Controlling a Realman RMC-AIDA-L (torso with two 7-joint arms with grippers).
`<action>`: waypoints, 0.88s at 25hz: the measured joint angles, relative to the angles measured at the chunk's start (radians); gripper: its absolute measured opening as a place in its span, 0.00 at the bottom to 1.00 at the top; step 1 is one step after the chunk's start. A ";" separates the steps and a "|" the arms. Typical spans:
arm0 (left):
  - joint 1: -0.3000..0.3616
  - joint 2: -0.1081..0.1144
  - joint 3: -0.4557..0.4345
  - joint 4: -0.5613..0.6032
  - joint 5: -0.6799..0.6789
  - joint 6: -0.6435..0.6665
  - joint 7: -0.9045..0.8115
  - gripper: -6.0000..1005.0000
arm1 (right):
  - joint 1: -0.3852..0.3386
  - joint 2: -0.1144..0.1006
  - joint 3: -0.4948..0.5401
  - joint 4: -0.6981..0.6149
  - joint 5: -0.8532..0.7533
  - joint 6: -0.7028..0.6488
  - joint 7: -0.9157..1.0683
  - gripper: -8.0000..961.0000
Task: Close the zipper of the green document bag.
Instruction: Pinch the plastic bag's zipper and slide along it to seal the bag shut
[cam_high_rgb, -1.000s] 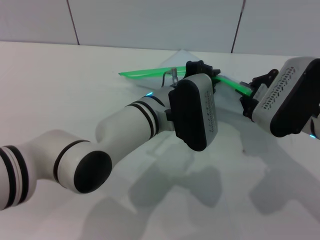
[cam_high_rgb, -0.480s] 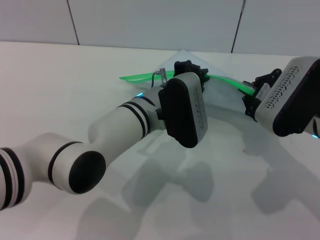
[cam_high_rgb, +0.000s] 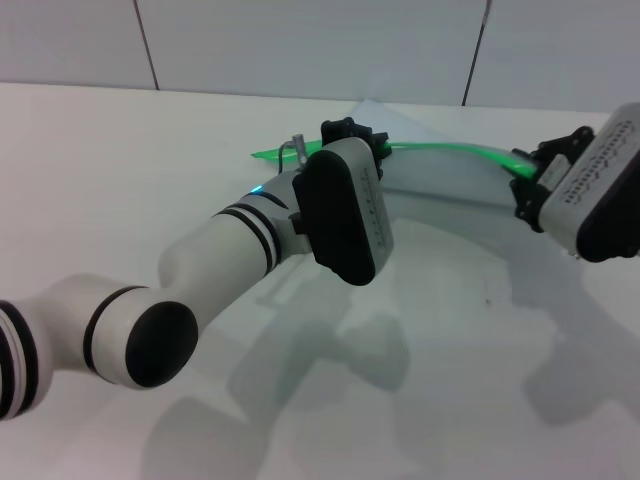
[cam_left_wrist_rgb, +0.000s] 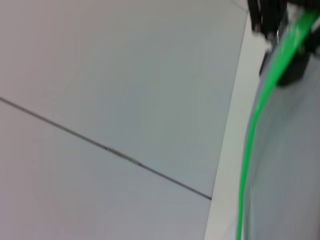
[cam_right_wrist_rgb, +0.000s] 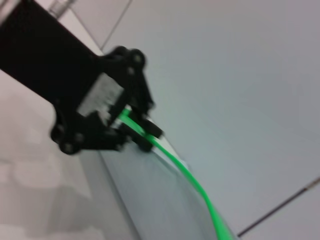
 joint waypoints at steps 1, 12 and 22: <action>0.001 0.001 0.000 0.001 -0.005 0.001 0.000 0.09 | -0.005 0.000 0.006 -0.005 -0.001 0.000 -0.001 0.11; 0.028 0.002 -0.002 0.038 -0.060 0.059 0.002 0.09 | -0.041 0.000 0.065 -0.032 -0.004 0.004 -0.005 0.11; 0.049 0.003 -0.003 0.039 -0.115 0.103 0.002 0.09 | -0.054 0.000 0.081 -0.025 -0.006 0.026 -0.006 0.12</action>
